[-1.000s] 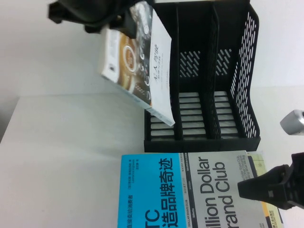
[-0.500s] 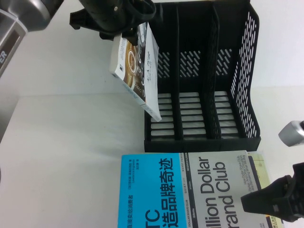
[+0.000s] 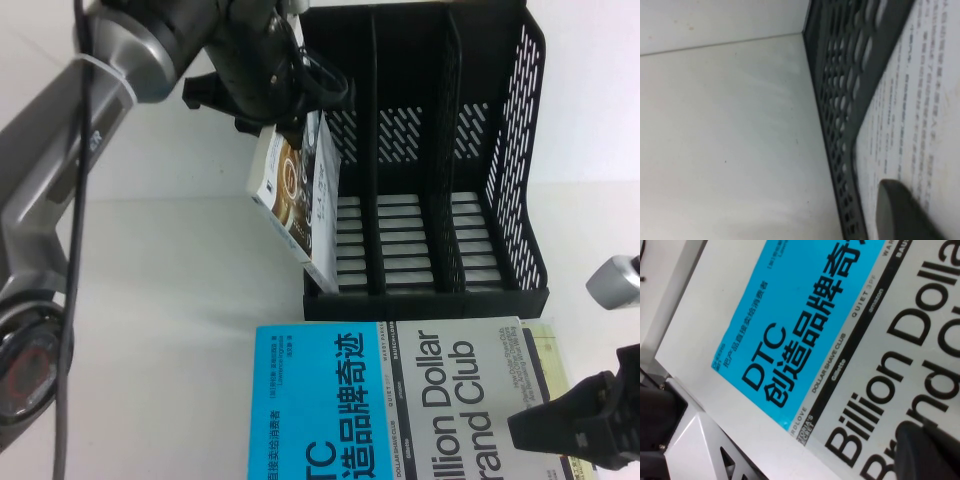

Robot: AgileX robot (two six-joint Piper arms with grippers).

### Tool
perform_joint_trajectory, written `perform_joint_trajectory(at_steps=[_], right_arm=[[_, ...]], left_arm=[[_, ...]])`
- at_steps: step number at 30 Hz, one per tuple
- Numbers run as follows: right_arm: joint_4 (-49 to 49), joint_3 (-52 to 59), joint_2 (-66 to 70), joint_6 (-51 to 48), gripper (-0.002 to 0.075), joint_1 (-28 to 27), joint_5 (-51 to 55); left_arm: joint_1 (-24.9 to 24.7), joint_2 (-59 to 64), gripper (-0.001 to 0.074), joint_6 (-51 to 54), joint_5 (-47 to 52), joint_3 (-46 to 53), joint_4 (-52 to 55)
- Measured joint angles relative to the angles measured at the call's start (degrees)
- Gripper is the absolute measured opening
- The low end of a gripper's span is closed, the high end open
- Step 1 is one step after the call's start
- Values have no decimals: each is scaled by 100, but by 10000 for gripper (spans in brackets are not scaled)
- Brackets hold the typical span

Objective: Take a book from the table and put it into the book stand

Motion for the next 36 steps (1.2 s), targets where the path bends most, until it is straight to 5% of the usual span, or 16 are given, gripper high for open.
perform_joint_trajectory(at_steps=[6,12,16,19,25,36], right_arm=[[-13,0,0,0,-3,0,35],[-13,0,0,0,-3,0,35],[-13,0,0,0,-3,0,23],[-84,-23,-47,-50,-3,0,-10],[-1019,-686,-440,513,-3,0,-320],[-4959,-976,-2503,4127,-3,0,-994]], left_arm=[[0,113,131,220,-59,0,14],[0,51,420,158,-433,-11,431],[0,-22,477,42,-410,-146,599],[0,-189,417,40,-320,-310,611],[0,-988,74,720,-64,-461,107],[-516,-2533,1,1872,-7,107,-1050]])
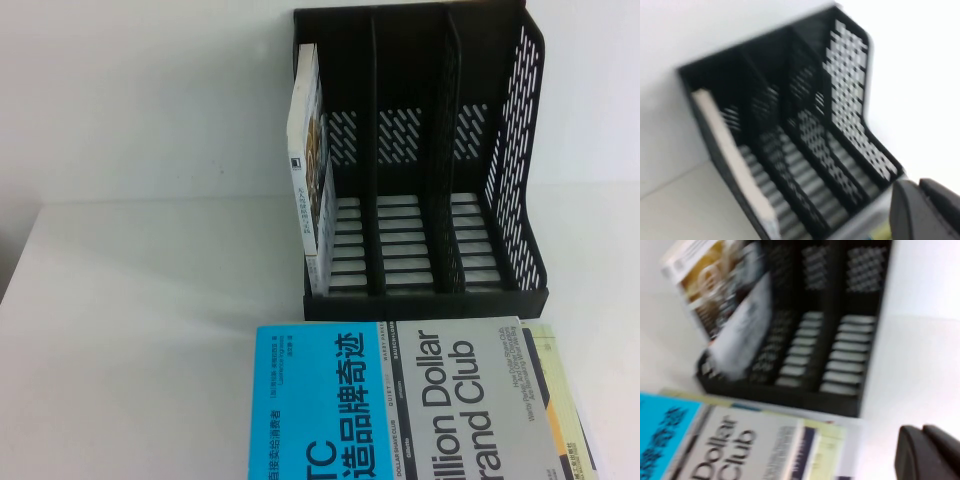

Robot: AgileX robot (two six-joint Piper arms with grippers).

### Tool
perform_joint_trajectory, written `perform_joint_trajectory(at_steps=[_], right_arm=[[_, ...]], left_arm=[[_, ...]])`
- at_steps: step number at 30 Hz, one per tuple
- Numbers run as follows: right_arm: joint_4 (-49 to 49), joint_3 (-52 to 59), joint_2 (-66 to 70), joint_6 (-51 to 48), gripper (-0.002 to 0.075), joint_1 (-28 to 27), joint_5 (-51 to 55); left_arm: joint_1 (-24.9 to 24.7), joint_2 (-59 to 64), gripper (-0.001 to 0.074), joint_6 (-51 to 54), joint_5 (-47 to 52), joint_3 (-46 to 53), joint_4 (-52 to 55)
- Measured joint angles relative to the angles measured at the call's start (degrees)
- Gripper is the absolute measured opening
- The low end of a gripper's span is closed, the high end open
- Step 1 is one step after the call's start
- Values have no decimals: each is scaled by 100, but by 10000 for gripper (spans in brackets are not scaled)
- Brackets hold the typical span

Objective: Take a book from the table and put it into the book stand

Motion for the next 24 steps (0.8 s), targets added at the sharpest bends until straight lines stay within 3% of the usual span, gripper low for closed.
perform_joint_trajectory(at_steps=[3,7,12,15,19,24], right_arm=[[-806,404,-781,770,-3,0,-22],[-1224,985,-1839,1361,-3,0,88],[-1364,1758,-2520,1480,-3,0,104],[-1362,2016,-2613,1528,-3,0,137],[-1362,2150,-2615,1550,-3,0,176],[-1362,2325,-2625,1554,-3,0,195]], left_arm=[[-401,-463,0,149,-269,894,-21],[-879,-1274,-1,128,-1387,2597,-33],[-1076,-2528,-1,-10,-3018,4997,-33],[-1087,-3088,-1,105,-3511,6067,-33],[-1087,-3588,-2,265,-3628,6879,-9],[-1087,-3882,-2,156,-3497,7069,-167]])
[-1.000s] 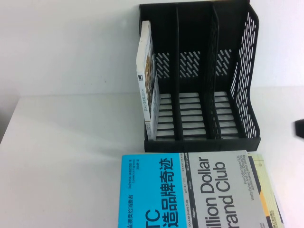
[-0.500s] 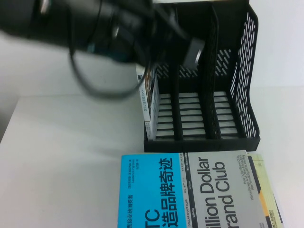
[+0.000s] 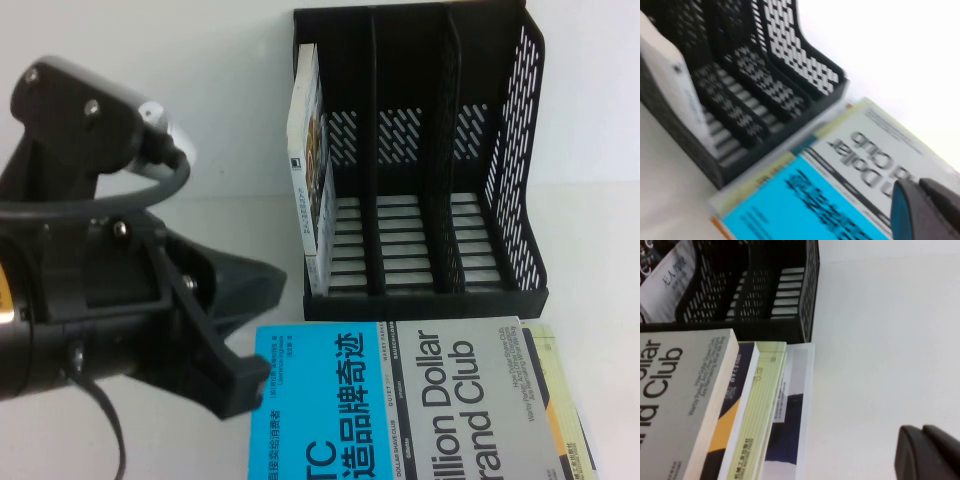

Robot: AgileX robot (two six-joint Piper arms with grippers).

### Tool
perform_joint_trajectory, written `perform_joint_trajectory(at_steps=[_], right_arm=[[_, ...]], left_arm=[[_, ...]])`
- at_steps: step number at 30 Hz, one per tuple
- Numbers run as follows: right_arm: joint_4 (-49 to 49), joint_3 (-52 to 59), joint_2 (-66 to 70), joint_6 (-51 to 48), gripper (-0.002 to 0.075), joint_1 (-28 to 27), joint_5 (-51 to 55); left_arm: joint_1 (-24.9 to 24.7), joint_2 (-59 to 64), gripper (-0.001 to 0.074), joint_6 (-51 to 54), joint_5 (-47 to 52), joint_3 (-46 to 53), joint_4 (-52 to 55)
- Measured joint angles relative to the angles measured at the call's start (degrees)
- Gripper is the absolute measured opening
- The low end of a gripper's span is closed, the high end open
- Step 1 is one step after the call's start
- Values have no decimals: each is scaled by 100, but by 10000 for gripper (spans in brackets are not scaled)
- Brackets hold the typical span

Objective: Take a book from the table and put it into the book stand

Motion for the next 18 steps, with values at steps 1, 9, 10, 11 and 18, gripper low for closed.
perform_joint_trajectory(at_steps=[1,9,10,11,18], right_arm=[[0,28,0,0,-4,0,11],[0,71,0,9,-4,0,233],[0,71,0,9,-4,0,244],[0,71,0,9,-4,0,243],[0,71,0,9,-4,0,256]], left_arm=[[0,-12,-2,-13,85,0,-59],[0,154,-2,-36,640,21,-162],[0,170,-2,-36,630,21,-130],[0,170,-2,-24,600,21,-76],[125,-68,-2,29,379,504,743]])
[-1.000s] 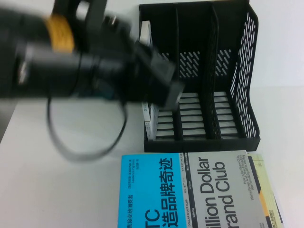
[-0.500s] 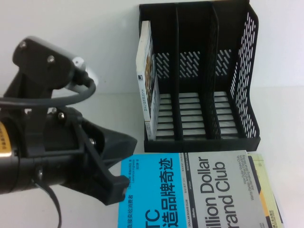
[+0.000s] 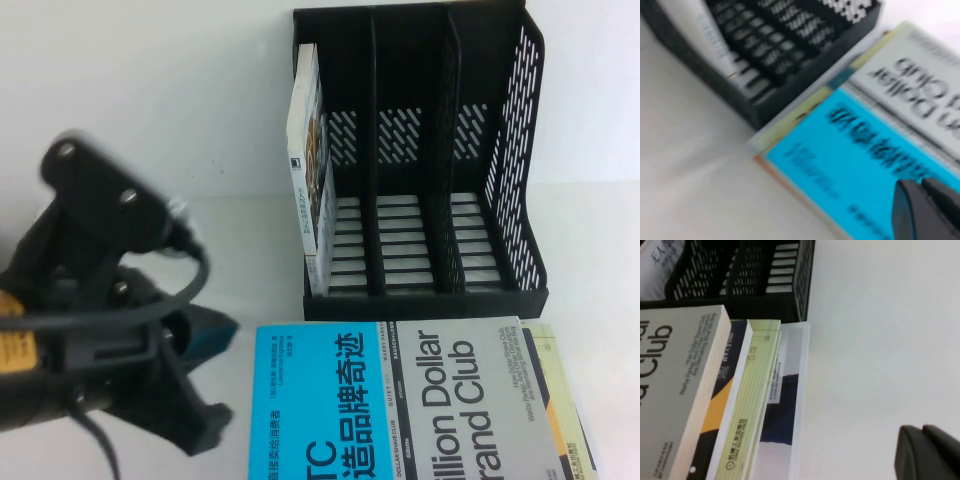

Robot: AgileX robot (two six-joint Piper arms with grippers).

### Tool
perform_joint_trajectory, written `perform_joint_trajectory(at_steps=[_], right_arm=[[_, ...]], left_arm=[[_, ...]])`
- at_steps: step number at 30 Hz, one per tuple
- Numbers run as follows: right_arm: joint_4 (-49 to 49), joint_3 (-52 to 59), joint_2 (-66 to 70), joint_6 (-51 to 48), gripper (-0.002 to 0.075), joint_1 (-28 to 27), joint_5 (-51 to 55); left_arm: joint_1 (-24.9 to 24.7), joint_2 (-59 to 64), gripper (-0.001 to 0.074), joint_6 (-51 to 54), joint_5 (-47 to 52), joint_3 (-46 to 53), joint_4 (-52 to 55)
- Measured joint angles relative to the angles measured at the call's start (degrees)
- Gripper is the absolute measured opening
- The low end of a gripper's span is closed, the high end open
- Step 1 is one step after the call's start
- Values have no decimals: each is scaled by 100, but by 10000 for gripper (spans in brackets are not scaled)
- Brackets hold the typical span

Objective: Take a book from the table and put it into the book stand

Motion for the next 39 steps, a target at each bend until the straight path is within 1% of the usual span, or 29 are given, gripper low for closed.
perform_joint_trajectory(at_steps=[3,6,8,11,14,20,24,29,31,39], right_arm=[[0,0,0,4,-4,0,0],[0,0,0,4,-4,0,8],[0,0,0,4,-4,0,8],[0,0,0,4,-4,9,23],[0,0,0,4,-4,9,23],[11,0,0,13,-4,9,23],[11,0,0,13,-4,9,23],[11,0,0,13,-4,9,38],[11,0,0,13,-4,9,42],[11,0,0,13,-4,9,42]], left_arm=[[577,-463,-2,-6,-650,770,117],[1411,-1174,-2,-235,-1564,1792,106],[1904,-1771,-2,-454,-2153,2507,106],[2473,-2774,-2,-642,-2775,3472,97],[2962,-3612,-2,-759,-3199,4357,84],[3807,-4904,-2,-1297,-3438,5604,71],[4163,-5379,-2,-1542,-3309,5699,61],[4427,-5560,-2,-1564,-2495,5699,61],[4444,-5560,-2,-1564,-2351,5688,61],[4444,-5560,-2,-1564,-2308,5680,61]])
